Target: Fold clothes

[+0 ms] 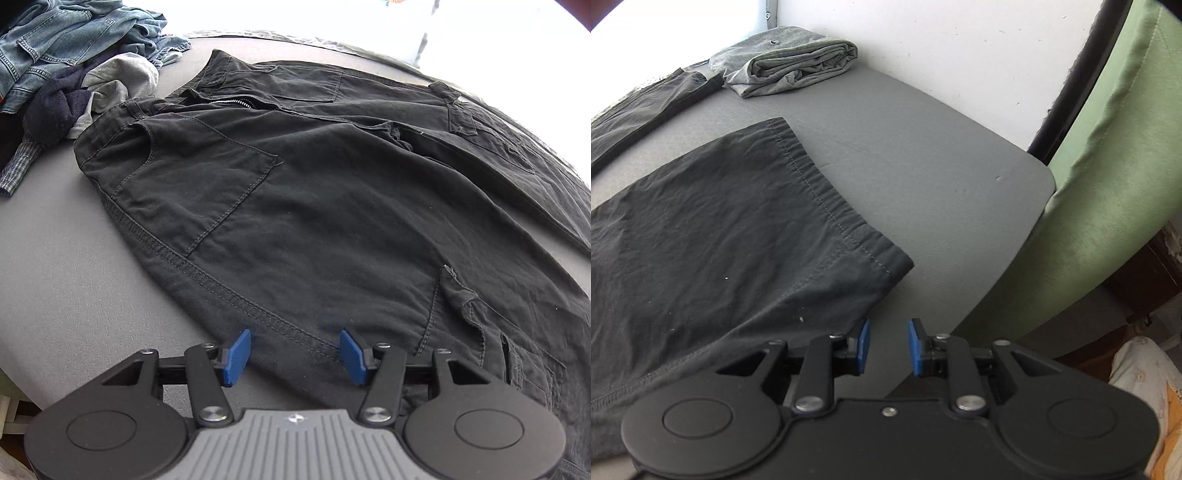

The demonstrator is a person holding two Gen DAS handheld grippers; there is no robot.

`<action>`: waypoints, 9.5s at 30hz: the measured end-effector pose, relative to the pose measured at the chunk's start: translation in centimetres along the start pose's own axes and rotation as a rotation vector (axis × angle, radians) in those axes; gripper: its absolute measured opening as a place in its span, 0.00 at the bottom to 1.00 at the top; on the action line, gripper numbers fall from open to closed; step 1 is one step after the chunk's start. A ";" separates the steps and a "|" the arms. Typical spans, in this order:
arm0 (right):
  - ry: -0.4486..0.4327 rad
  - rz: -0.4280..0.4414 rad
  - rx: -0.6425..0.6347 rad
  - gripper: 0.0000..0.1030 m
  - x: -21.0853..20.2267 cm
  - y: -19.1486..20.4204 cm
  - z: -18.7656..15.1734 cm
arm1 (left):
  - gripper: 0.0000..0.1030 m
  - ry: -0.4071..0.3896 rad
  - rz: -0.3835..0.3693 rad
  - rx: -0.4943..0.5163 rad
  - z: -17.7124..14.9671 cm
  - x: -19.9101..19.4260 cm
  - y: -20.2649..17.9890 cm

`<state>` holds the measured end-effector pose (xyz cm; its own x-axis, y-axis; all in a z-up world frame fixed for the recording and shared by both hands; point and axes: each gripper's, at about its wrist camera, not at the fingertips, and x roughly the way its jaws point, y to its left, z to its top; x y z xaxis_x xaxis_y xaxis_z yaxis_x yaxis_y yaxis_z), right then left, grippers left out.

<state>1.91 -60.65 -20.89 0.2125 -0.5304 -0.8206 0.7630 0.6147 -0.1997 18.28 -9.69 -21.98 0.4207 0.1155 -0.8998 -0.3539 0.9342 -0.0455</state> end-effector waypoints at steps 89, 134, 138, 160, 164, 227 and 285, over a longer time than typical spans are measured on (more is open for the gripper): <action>-0.135 0.408 -0.005 0.91 5.6 12.6 17.0 | 0.98 -0.045 0.167 -0.150 5.0 4.7 -1.6; 0.272 0.762 0.710 0.56 3.9 -2.1 -1.9 | 1.00 -0.010 0.031 0.053 -4.6 1.9 -0.4; 0.276 0.825 0.733 0.51 3.8 -1.5 -2.3 | 1.00 -0.013 0.035 0.051 -4.6 1.9 -0.4; 0.224 0.727 0.523 0.37 2.2 1.7 -0.7 | 1.00 -0.034 0.022 0.062 -5.0 1.7 -0.1; 0.203 0.658 0.560 0.24 1.8 2.0 -1.2 | 1.00 0.000 -0.025 0.055 -4.2 1.6 0.7; -0.167 0.909 0.747 0.02 -6.7 7.3 11.0 | 0.03 -0.425 0.020 -0.554 15.8 -2.0 17.1; -0.315 0.425 0.048 0.42 7.4 35.3 30.5 | 0.48 -0.448 -0.001 -0.131 34.7 10.2 -2.7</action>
<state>48.99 -60.66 -17.70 0.6769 -0.3943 -0.6215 0.5952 0.7901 0.1469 52.53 0.69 -15.93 0.7301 0.2759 -0.6252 -0.4437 0.8872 -0.1267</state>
